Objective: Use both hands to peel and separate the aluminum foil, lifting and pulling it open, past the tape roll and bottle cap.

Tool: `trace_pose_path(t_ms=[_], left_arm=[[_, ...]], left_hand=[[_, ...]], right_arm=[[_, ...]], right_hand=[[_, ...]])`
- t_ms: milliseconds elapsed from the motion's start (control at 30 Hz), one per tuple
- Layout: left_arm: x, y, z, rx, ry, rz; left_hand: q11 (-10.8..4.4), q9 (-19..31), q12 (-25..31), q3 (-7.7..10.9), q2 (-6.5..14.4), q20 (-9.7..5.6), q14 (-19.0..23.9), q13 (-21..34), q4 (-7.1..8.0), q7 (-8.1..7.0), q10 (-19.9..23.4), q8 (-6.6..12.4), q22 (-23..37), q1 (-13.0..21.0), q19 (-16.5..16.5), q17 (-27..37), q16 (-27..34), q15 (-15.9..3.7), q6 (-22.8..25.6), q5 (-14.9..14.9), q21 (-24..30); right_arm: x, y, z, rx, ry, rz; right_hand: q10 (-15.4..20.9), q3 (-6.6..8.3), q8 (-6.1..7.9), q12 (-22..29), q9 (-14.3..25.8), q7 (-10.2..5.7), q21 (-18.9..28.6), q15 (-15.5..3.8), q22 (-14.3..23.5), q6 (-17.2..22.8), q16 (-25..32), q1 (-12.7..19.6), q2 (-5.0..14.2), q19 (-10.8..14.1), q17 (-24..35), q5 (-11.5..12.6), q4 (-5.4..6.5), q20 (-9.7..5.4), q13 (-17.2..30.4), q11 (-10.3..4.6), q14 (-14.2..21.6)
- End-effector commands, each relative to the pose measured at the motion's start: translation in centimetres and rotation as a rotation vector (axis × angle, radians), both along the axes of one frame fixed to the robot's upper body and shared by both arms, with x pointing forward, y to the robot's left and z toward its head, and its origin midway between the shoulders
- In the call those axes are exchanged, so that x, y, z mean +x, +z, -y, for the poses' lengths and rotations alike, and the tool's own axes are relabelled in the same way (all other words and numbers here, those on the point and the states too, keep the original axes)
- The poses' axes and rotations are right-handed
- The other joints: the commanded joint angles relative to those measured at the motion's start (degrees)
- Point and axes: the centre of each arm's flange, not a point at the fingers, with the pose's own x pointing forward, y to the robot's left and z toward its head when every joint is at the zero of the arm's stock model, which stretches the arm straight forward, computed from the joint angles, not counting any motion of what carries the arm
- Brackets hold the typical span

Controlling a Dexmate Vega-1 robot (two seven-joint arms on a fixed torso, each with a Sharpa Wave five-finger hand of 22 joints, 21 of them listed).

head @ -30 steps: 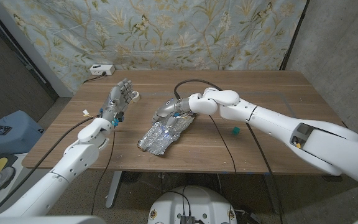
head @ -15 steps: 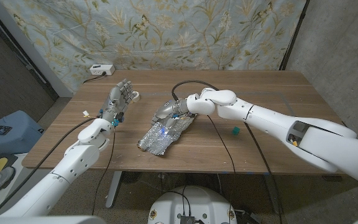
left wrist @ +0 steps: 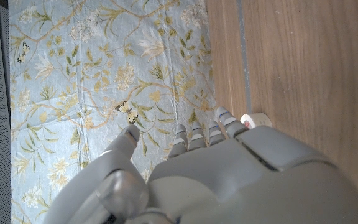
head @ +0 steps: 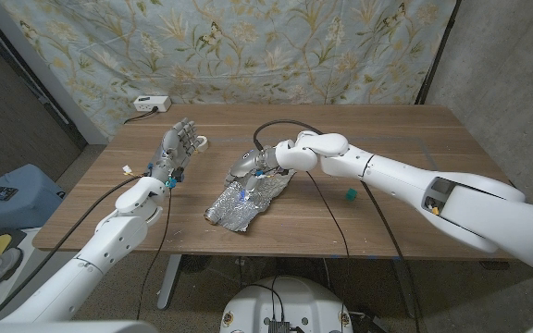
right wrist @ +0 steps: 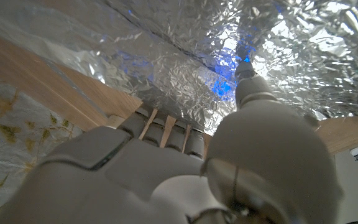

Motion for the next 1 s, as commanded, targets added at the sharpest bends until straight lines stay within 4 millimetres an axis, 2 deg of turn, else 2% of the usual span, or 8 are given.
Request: trace_pose_path(t_ms=[33,167,500,633,767,833,933,1000], left_arm=[[0.0,-0.1,0.0,-0.003,-0.003,-0.008],[-0.1,-0.1,-0.1,-0.006,-0.002,-0.008],[-0.2,-0.4,0.0,-0.013,-0.001,-0.016],[-0.3,-0.4,0.0,-0.016,-0.002,-0.02],[-0.3,-0.4,0.1,-0.02,-0.004,-0.02],[-0.3,-0.4,0.1,-0.02,-0.005,-0.019],[-0.3,-0.3,0.1,-0.02,-0.008,-0.021],[-0.3,-0.3,0.2,-0.021,-0.008,-0.022]], left_hand=[[0.22,0.07,0.2,0.4,-0.01,0.0,0.14,0.11,0.15,0.15,0.09,0.29,0.25,-0.49,0.62,0.0,0.16,0.27,0.04,0.16,0.05],[0.23,0.07,0.19,0.43,-0.02,0.04,0.17,0.11,0.14,0.11,0.07,0.27,0.25,-0.51,0.68,0.0,0.16,0.35,0.01,0.16,0.05],[0.21,0.07,-0.06,0.46,-0.12,0.24,-0.18,0.1,0.14,0.0,-0.5,0.01,0.26,-0.67,0.68,0.0,0.01,0.4,-0.68,0.13,-0.04],[0.11,0.07,-0.08,0.46,-0.14,0.37,-0.32,0.09,0.15,0.06,-0.55,-0.03,0.26,-0.74,0.58,0.0,-0.04,0.42,-0.86,0.12,-0.1],[0.21,0.06,-0.13,0.49,-0.13,0.47,-0.34,0.09,0.17,0.04,-0.67,-0.04,0.26,-0.79,0.57,0.0,-0.04,0.52,-0.93,0.12,-0.12],[0.22,0.06,-0.11,0.5,-0.12,0.49,-0.34,0.08,0.18,0.06,-0.61,-0.03,0.27,-0.82,0.59,0.0,-0.03,0.45,-0.93,0.11,-0.12],[0.21,0.06,-0.08,0.52,-0.11,0.46,-0.24,0.08,0.22,0.08,-0.54,0.04,0.27,-0.88,0.63,0.01,0.02,0.47,-0.8,0.11,-0.13],[0.12,0.06,-0.08,0.53,-0.09,0.5,-0.18,0.08,0.24,0.1,-0.55,0.1,0.27,-0.91,0.65,0.01,0.04,0.49,-0.67,0.1,-0.13]], right_arm=[[0.3,-0.4,0.0,0.003,0.009,0.012],[0.3,-0.5,0.1,0.012,0.021,0.018],[0.5,-0.9,0.4,0.028,0.045,0.03],[0.5,-1.1,0.6,0.039,0.062,0.041],[0.5,-1.3,0.9,0.056,0.082,0.044],[0.5,-1.3,1.0,0.059,0.085,0.043],[0.4,-1.4,1.1,0.071,0.101,0.046],[0.3,-1.5,1.2,0.075,0.106,0.048]], right_hand=[[2.14,0.32,0.95,0.97,0.31,-0.26,0.71,-2.83,0.06,2.32,1.19,0.8,0.15,1.0,0.42,0.32,0.21,-0.85,0.58,0.01,2.2],[4.29,0.27,1.72,1.83,0.49,-0.63,1.12,-4.35,0.07,4.61,2.16,1.22,0.26,2.75,0.66,0.3,0.28,-2.11,1.13,-0.24,4.35],[7.44,-0.03,2.99,3.19,0.79,-0.64,1.48,-6.39,0.09,8.31,3.64,1.89,0.15,5.21,1.05,0.35,0.3,-3.84,2.16,-0.28,7.76],[10.12,-0.21,4.08,4.53,1.11,-1.3,1.63,-7.63,0.11,10.98,4.52,2.45,0.07,6.66,1.36,0.45,0.21,-4.58,2.93,-0.55,9.93],[13.81,-0.33,5.82,6.47,1.58,-2.74,1.84,-9.54,0.14,14.9,5.8,3.61,-0.14,8.72,1.91,0.61,-0.02,-5.69,4.02,-1.68,13.25],[14.93,-0.36,6.18,7.05,1.58,-2.7,1.94,-9.88,0.15,15.79,6.02,3.9,-0.19,9.37,2.08,0.65,-0.01,-6.02,4.29,-1.89,13.83],[16.34,-0.34,7.66,7.92,1.7,-3.88,1.97,-10.18,0.18,19.29,6.39,4.64,-0.6,10.57,2.39,0.86,-0.01,-6.56,4.99,-2.49,15.52],[17.12,-0.26,7.89,8.3,1.65,-4.36,1.99,-10.29,0.18,19.9,6.5,4.87,-0.72,10.95,2.49,0.93,-0.03,-6.86,5.19,-2.83,16.08]])
